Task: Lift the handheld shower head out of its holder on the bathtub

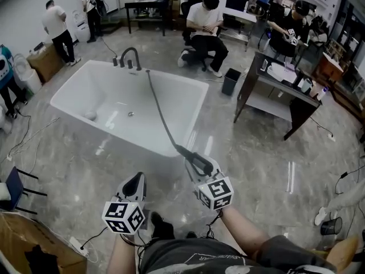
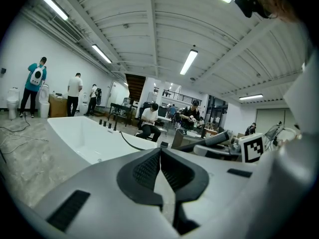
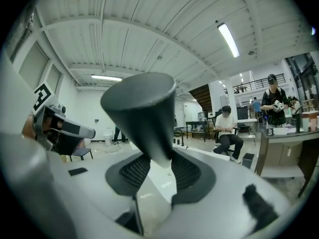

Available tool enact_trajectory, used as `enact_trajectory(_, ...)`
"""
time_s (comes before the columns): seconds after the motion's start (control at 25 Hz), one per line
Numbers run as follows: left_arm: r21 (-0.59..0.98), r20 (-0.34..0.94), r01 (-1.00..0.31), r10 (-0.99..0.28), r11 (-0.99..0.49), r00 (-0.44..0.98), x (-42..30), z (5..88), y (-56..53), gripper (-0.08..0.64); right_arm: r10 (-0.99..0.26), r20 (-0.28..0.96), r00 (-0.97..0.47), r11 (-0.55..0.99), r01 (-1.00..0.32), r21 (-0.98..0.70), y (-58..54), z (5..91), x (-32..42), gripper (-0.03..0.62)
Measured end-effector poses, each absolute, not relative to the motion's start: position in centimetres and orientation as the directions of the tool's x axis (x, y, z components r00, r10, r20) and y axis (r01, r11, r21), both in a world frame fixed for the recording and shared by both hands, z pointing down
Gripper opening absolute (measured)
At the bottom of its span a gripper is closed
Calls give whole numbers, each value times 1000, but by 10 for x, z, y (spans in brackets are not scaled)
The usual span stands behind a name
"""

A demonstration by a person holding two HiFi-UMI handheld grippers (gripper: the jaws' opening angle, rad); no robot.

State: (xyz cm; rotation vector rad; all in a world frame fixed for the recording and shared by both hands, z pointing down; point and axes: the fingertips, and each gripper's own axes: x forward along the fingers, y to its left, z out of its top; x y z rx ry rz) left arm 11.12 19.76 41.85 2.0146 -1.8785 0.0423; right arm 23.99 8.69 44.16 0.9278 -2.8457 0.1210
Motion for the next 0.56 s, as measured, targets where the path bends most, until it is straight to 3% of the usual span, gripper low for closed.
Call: enact_trajectory(0.56, 254, 271, -967, -957, -34, 105, 112, 409, 198, 15, -583, 164, -796, 803, -595, -32, 90, 437, 237, 140)
